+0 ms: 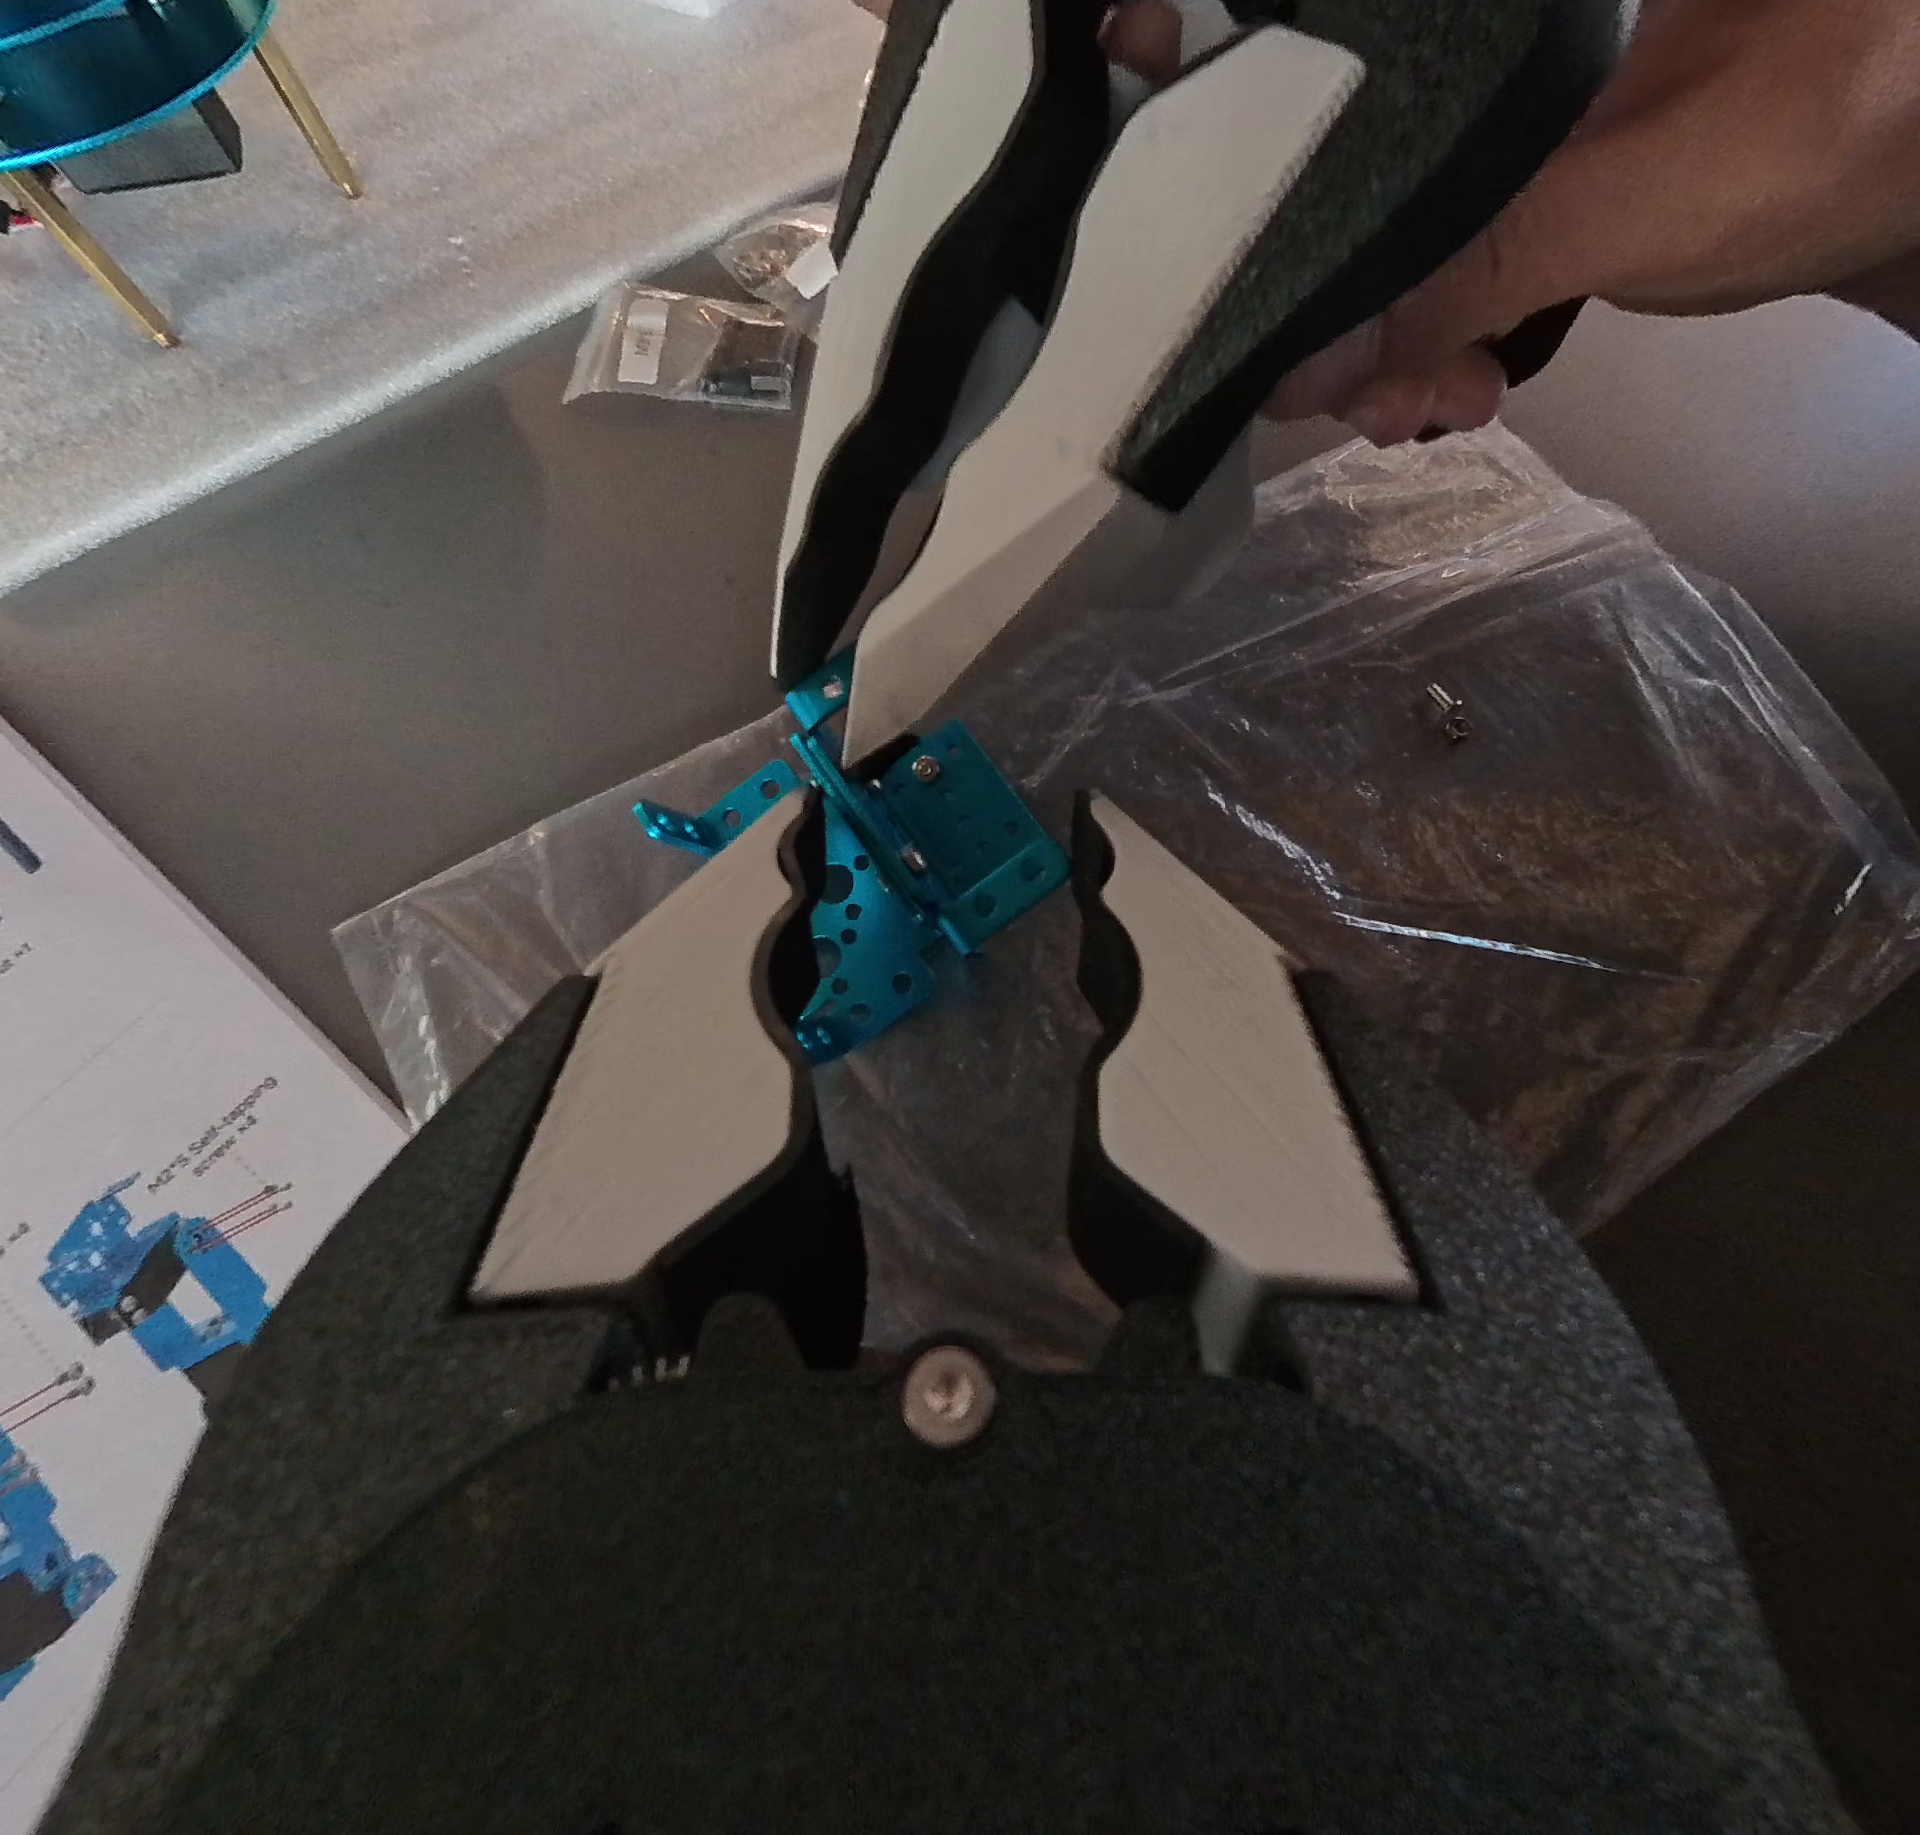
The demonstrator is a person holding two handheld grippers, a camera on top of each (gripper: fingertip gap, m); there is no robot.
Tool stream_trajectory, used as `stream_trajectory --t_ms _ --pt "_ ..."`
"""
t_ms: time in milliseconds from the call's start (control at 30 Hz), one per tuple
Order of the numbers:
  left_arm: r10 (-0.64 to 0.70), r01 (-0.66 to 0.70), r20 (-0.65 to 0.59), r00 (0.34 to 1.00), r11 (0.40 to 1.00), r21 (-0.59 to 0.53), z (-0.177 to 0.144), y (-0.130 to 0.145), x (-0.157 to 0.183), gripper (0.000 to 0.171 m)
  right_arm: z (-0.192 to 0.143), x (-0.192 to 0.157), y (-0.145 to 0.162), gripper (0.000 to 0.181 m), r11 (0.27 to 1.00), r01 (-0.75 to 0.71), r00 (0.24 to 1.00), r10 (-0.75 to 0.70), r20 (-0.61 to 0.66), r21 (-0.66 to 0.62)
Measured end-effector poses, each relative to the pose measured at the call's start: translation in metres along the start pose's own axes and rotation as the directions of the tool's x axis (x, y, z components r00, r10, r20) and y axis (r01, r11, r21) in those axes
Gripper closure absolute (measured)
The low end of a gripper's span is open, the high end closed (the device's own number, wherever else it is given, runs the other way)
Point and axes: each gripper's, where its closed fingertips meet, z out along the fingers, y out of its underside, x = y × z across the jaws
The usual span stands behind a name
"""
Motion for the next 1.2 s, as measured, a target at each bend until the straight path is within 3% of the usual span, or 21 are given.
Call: stream_trajectory --t_ms 133,233,500,633,867,1000,1100,1200 --pt "-0.003 0.003 0.0 1.0 1.0 0.0 -0.0003 0.0002 0.0005 0.124 0.0002 -0.0055 0.0013 0.152 1.0 0.004 0.999 -0.004 0.036 0.004" --pt "0.002 -0.002 0.003 1.0 1.0 -0.001 -0.0005 0.0003 0.0007 0.125 0.0012 -0.0004 0.0017 0.162 0.999 0.04 0.999 -0.04 -0.021 -0.011" --pt "0.012 -0.012 0.005 1.0 1.0 -0.001 -0.0007 0.0006 0.0016 0.125 -0.0003 -0.0041 0.0013 0.157 0.999 -0.031 0.998 0.03 0.052 0.015" --pt "0.016 -0.016 0.009 1.0 1.0 -0.001 -0.0009 0.0005 0.0011 0.125 0.0012 -0.0015 0.0016 0.162 1.0 0.012 1.0 -0.012 0.001 -0.005" --pt "0.031 -0.031 0.016 0.999 1.0 -0.002 -0.0008 0.0007 0.0021 0.125 -0.0012 -0.0021 0.0004 0.165 0.994 -0.106 0.99 0.103 0.093 0.032" --pt "0.025 -0.024 0.012 1.0 1.0 -0.002 -0.0003 0.0003 0.0024 0.125 -0.0011 -0.0054 0.0019 0.153 0.999 -0.04 0.997 0.038 0.072 0.026" --pt "0.027 -0.027 0.017 0.999 1.0 -0.002 0.0 0.0 0.0021 0.125 -0.0001 -0.0009 0.002 0.162 1.0 -0.024 0.999 0.024 0.026 0.007" --pt "0.031 -0.031 0.018 0.999 1.0 -0.001 0.0 0.0 0.0022 0.125 -0.0011 -0.0015 0.0012 0.163 0.996 -0.082 0.994 0.081 0.074 0.02"
